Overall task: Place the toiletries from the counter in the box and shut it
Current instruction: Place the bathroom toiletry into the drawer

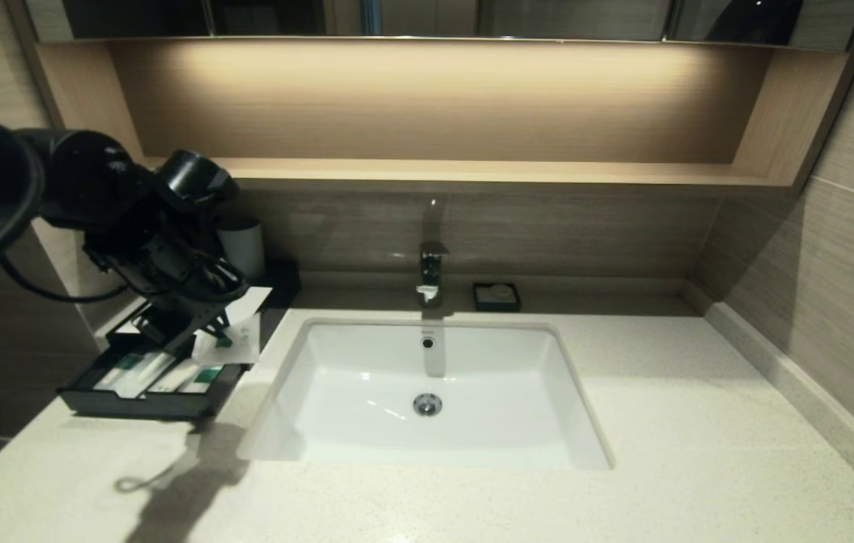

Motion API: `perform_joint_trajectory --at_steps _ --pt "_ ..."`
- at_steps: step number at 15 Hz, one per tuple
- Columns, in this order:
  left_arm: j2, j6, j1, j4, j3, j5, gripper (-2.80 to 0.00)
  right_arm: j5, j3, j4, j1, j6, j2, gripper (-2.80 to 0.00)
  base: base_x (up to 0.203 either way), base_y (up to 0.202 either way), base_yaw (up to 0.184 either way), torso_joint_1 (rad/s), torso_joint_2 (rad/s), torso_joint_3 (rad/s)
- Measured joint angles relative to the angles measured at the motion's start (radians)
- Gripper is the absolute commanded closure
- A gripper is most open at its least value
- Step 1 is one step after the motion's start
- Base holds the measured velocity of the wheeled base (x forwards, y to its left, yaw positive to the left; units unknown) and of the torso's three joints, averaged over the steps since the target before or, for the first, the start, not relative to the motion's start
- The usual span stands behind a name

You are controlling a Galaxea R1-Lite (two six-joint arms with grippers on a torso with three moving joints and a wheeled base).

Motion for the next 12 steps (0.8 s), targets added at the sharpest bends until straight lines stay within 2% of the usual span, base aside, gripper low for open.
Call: perform_joint_trajectory --at_steps 8,12 --pt "0.085 0.021 0.104 0.001 -0.065 0.0 0.0 0.0 0.0 0.0 0.0 0.0 0.0 0.0 0.0 0.0 0.0 0.0 0.0 0.0" --pt "0.119 0.018 0.123 0.008 -0.09 -0.004 0.0 0.0 0.0 0.0 0.0 0.0 0.0 0.0 0.0 0.0 0.0 0.0 0.0 0.0"
